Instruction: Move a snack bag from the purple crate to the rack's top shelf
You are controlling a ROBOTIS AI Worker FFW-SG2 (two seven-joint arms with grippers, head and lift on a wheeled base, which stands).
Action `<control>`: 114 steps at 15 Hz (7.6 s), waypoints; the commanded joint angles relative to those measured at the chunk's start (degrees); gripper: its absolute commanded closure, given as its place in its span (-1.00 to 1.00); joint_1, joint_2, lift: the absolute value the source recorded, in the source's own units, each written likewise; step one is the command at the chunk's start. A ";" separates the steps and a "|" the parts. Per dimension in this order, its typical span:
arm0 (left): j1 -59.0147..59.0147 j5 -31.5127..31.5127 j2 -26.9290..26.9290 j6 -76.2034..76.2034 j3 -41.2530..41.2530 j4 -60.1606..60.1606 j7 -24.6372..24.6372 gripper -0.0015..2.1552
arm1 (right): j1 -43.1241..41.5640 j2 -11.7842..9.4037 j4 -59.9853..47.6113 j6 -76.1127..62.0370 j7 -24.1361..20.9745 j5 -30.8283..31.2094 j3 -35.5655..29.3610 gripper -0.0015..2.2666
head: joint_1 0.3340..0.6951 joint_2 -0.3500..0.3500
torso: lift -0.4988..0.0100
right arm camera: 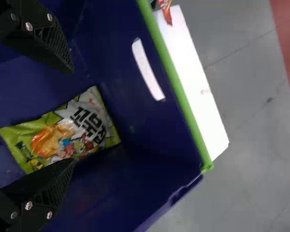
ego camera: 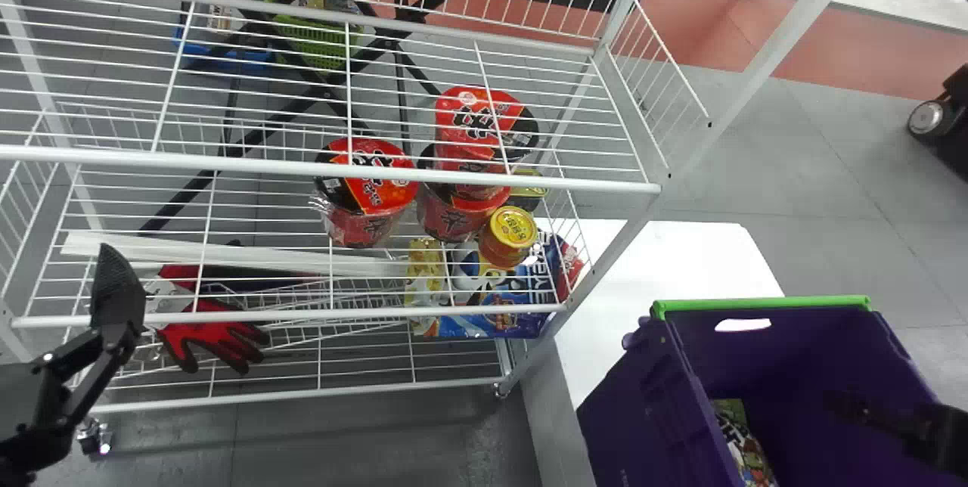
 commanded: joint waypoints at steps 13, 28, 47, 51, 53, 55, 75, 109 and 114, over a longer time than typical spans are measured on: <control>-1.24 1.67 0.08 -1.93 0.94 2.97 -0.26 -0.92 | 1.42 -11.05 42.65 -37.00 35.89 23.74 14.13 -0.84 | 1.00 -1.00 | -0.81; -2.21 3.08 0.26 -2.11 3.31 4.90 -1.23 -0.92 | 6.43 -8.67 50.39 -45.96 47.66 43.87 25.47 -0.84 | 1.00 -1.00 | -0.81; -6.08 5.89 0.35 -3.87 4.90 10.88 -5.54 -0.92 | 10.91 -1.03 53.03 -50.71 35.62 39.65 26.18 -0.81 | 1.00 -1.00 | -0.81; -6.43 6.07 0.35 -3.87 5.69 11.58 -5.89 -0.92 | 9.94 -1.03 55.57 -51.59 32.02 39.65 27.32 -0.74 | 1.00 -1.00 | -0.81; -6.52 6.68 0.35 -3.87 6.48 11.76 -6.68 -0.92 | 9.41 -1.20 55.57 -50.36 32.63 38.68 26.88 -0.03 | 1.00 -1.00 | -0.81; -6.78 6.86 0.35 -3.87 6.83 12.02 -7.03 -0.92 | 9.33 -1.20 54.34 -51.06 35.36 37.72 25.74 0.34 | 1.00 -1.00 | -0.81; -6.60 6.59 0.26 -3.16 6.13 11.41 -6.50 -0.92 | 10.38 -1.29 49.60 -52.64 40.72 37.98 21.17 0.48 | 1.00 -1.00 | -0.62; -2.65 4.66 0.08 -6.33 6.13 8.07 -5.18 -0.92 | 8.45 -3.75 47.58 -48.60 40.98 39.47 20.99 0.48 | 1.00 -1.00 | -0.09; -2.47 4.13 0.26 -6.50 5.25 7.54 -4.39 -0.92 | 8.36 -3.57 45.03 -45.44 41.69 39.56 21.08 0.48 | 1.00 -1.00 | -0.01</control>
